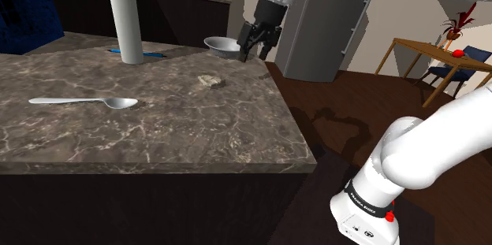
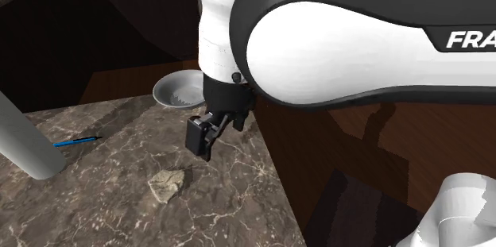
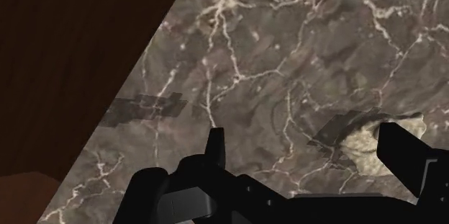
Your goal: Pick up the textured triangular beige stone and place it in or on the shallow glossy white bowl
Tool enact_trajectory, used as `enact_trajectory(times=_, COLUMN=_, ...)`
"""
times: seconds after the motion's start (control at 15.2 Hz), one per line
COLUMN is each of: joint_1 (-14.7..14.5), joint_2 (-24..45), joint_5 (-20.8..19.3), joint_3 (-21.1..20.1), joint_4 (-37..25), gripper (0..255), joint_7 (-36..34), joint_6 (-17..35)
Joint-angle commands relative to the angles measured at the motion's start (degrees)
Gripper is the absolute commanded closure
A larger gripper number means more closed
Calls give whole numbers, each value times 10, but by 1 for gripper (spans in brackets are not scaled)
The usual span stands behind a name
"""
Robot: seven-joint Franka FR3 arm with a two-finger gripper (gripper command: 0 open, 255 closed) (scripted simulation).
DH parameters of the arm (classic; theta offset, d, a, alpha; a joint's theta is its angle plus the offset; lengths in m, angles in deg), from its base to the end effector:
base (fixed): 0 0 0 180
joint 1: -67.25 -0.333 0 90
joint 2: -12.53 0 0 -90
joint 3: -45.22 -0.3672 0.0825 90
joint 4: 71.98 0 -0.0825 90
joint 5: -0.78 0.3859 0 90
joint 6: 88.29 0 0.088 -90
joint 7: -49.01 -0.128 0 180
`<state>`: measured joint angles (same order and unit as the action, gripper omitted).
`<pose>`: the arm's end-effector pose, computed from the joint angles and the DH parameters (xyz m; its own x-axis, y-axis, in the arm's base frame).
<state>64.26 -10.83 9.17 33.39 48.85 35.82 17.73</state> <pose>0.4103 0.1401 0.6165 0.9923 -0.0184 0.1227 -0.0068 -0.9955 -0.0941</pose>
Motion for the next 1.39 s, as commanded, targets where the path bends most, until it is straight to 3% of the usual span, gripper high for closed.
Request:
enact_trajectory(times=0.0, joint_1=-4, joint_2=39, joint_5=5, joint_3=-17, joint_4=-28, gripper=0, joint_7=-28, joint_6=7)
enact_trajectory(times=0.46, joint_1=-17, joint_2=179, joint_5=0, joint_3=-60, joint_4=-139, gripper=0, joint_7=-112, joint_6=21)
enact_trajectory(times=0.92, joint_1=-21, joint_2=189, joint_5=-1, joint_3=-65, joint_4=-97, gripper=0, joint_7=-114, joint_6=73)
enact_trajectory(times=1.32, joint_1=-21, joint_2=190, joint_5=-1, joint_3=-65, joint_4=-94, gripper=0, joint_7=-114, joint_6=78)
